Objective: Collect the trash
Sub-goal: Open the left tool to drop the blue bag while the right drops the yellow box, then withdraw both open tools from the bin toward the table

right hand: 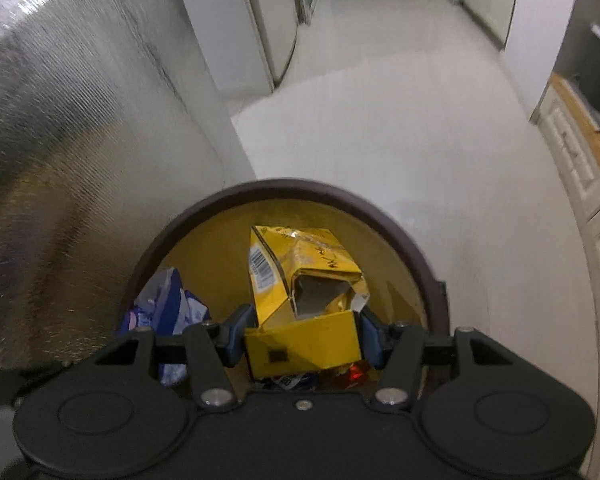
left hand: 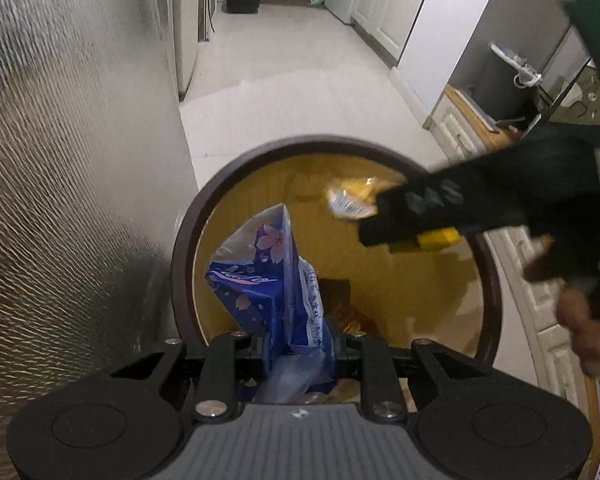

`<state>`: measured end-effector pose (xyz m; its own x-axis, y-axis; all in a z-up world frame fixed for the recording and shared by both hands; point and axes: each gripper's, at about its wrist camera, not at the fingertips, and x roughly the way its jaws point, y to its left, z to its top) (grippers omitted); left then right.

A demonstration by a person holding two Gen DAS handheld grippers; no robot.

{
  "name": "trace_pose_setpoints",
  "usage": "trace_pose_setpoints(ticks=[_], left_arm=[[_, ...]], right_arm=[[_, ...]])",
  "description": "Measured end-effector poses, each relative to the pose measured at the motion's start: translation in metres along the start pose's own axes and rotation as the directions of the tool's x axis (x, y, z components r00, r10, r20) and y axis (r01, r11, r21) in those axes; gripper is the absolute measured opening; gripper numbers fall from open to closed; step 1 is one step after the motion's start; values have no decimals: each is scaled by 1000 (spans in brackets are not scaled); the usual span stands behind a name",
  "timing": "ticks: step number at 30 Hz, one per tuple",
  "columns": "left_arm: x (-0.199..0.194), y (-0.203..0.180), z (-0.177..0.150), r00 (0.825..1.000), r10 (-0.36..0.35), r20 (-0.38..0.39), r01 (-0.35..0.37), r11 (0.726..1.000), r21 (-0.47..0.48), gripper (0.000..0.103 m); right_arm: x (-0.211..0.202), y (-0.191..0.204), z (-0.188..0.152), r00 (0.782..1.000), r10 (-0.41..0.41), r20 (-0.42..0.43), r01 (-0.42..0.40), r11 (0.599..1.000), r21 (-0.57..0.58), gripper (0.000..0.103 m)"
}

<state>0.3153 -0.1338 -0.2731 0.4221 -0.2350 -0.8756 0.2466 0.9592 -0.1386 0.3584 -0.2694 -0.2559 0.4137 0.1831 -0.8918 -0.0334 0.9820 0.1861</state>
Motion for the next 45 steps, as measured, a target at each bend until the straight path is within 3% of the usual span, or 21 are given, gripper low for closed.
trace_pose_setpoints(ticks=[3,6,8,15,20,28,37,45], left_arm=[[9,1,-1,1000,-13,-25,12,1000,-5,26],[16,1,-1,999,-35,-40,35,999,-9,26],[20,-1,1,998,-48,-50,47,999,-11,26],[30,-5,1,992,-89,-87,88,996,-14,27],[35,-11,3,988,-105,-110,106,994,-3,29],[31,-20,8,981,-117,-157,120,993,12,74],[21,-20,0,983,-100,-155,107,994,35,91],[6,-17,-6,985,-89,-148,96,995,38,99]], right_arm=[[21,4,10,999,-5,-46,6,1000,14,57],[32,4,16,999,20,-30,-19,999,38,56],[35,2,16,999,40,-6,-40,997,64,63],[26,-4,12,999,38,25,-39,998,52,66],[16,-5,5,999,35,3,-35,999,-1,75],[-11,-6,-8,998,50,25,-49,998,-35,83],[-35,-20,-25,998,23,54,-22,1000,-22,93],[-45,-28,-39,998,20,65,-20,1000,0,100]])
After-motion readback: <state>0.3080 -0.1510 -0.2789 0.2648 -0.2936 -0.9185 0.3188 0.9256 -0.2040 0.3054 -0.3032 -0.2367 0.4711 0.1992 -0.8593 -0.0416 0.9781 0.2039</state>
